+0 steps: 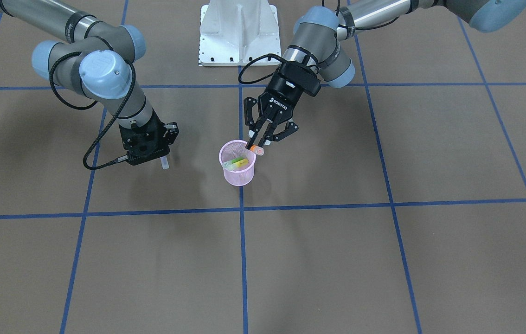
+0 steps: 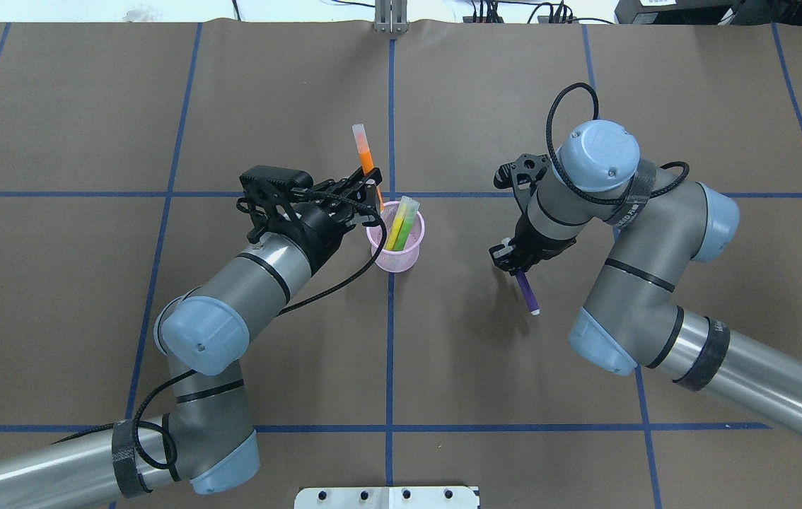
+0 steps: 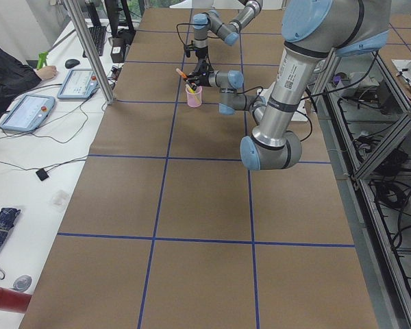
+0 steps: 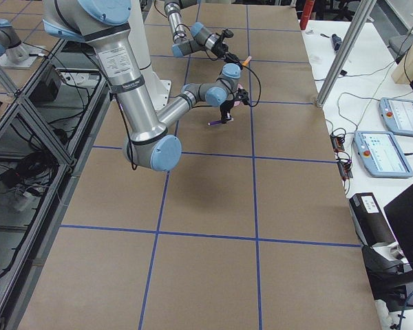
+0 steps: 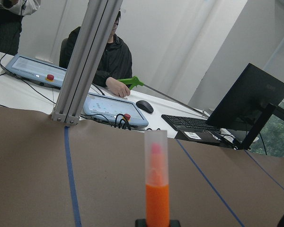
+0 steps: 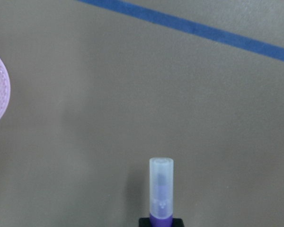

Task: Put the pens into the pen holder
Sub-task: 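Lift purple marker with right gripper while left lowers orange marker into cup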

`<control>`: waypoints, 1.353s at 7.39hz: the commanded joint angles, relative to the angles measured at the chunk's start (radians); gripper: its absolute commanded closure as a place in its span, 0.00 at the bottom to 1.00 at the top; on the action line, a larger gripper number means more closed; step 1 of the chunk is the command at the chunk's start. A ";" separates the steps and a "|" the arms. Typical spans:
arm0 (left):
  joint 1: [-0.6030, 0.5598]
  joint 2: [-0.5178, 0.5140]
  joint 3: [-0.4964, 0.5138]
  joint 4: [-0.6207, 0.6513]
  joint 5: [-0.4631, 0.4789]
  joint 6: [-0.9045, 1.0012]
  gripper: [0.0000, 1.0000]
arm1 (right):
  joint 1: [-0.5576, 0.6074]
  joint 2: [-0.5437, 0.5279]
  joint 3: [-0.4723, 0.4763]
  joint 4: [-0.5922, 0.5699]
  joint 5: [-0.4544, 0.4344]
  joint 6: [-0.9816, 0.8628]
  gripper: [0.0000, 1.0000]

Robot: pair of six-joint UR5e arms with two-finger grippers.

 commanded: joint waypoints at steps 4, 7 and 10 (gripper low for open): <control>0.014 -0.054 0.102 -0.002 0.012 0.005 1.00 | 0.040 0.001 0.035 -0.003 -0.001 0.001 1.00; 0.020 -0.085 0.156 -0.018 0.022 0.004 1.00 | 0.046 0.002 0.037 -0.003 -0.001 0.001 1.00; 0.023 -0.077 0.160 -0.040 0.021 0.005 1.00 | 0.046 0.005 0.037 -0.003 -0.001 0.001 1.00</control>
